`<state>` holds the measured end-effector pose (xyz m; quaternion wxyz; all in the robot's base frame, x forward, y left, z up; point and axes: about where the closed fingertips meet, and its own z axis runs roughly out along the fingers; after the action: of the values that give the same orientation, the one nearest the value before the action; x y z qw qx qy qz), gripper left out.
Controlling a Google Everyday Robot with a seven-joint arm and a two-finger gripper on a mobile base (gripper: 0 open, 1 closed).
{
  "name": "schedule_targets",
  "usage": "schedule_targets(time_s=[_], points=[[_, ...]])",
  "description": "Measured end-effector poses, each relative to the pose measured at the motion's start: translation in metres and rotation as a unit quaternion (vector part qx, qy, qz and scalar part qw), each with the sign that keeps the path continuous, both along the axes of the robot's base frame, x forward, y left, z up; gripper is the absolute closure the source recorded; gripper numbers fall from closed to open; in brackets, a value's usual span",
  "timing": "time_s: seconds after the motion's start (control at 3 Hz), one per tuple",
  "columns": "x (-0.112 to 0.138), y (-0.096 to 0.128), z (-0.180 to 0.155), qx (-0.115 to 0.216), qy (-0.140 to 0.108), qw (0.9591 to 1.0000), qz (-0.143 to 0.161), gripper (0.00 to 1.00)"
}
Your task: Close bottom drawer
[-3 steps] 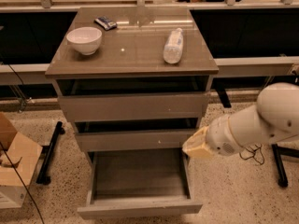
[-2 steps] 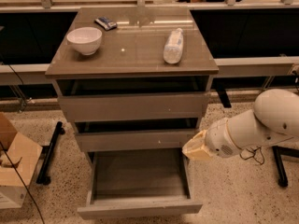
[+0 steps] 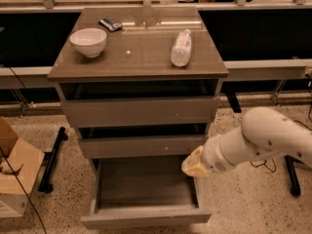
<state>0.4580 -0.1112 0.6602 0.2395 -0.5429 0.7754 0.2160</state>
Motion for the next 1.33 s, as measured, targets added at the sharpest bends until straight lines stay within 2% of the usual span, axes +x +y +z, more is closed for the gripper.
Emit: schedule_targets(time_s=[0.33, 0.67, 1.0, 1.33], points=[[-0.006, -0.007, -0.052, 0.017, 0.033, 0.9993, -0.006, 1.0], [-0.021, -0.022, -0.134, 0.076, 0.067, 0.9942, -0.037, 1.0], [-0.028, -0.042, -0.195, 0.114, 0.108, 0.9853, -0.069, 1.0], [-0.022, -0.049, -0.252, 0.164, 0.16, 0.9658, -0.121, 1.0]])
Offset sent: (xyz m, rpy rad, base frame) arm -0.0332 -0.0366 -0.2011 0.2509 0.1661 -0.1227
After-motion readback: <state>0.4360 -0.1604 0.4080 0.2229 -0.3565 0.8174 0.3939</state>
